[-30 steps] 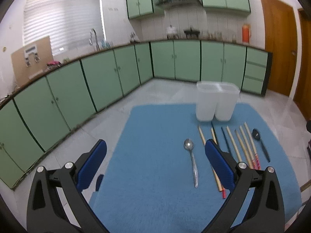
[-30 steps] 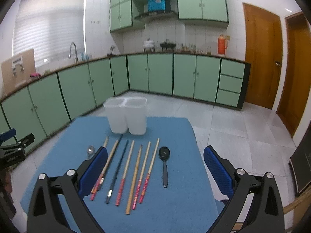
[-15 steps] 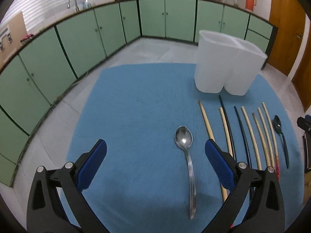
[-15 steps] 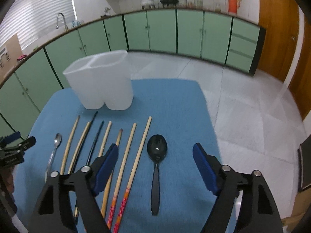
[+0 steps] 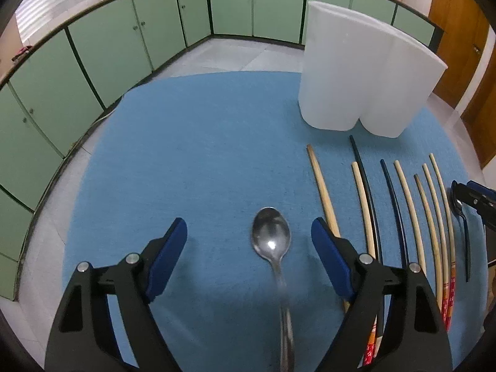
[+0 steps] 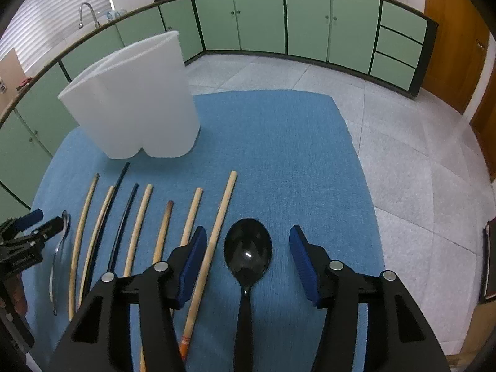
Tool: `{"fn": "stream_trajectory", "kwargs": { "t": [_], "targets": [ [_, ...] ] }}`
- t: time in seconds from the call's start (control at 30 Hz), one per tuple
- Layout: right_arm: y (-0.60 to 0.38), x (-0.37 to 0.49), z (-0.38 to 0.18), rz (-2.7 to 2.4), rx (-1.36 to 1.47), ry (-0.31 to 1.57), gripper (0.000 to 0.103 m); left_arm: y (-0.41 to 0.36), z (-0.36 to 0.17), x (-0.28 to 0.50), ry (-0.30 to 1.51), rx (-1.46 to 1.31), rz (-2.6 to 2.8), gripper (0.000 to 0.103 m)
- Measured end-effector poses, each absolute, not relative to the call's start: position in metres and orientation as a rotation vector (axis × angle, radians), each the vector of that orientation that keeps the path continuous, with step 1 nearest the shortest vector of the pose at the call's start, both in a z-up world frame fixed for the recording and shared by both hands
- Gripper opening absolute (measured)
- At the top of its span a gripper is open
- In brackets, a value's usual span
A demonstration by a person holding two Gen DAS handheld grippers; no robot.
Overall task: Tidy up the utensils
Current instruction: 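Grasp the silver spoon with the left tool while the right tool grasps the black spoon, then carry both spoons up to the white holder and lower them into it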
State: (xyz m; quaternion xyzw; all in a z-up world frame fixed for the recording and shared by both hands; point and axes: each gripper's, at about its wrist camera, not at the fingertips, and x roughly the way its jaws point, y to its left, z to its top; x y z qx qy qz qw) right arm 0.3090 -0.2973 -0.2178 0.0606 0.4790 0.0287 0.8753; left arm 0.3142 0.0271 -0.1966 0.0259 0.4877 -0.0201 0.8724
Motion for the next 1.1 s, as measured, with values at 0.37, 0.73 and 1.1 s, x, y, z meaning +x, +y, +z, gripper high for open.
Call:
{"fn": "stream_trajectory", "kwargs": {
  "t": [0.37,0.73,1.1],
  "targets": [
    [-0.305,0.320,-0.230,0.072,0.167,1.047,0.041,0.022,-0.210,0.327,1.060,0.001,-0.083,0.059],
    [-0.307,0.314,-0.217,0.097,0.198,1.001,0.034,0.013,-0.199,0.314,1.009,-0.036,-0.130,0.027],
    [-0.296,0.283,-0.148,0.154,0.180,0.804,0.034,0.014,-0.148,0.284,0.794,-0.052,-0.124,0.027]
  ]
}}
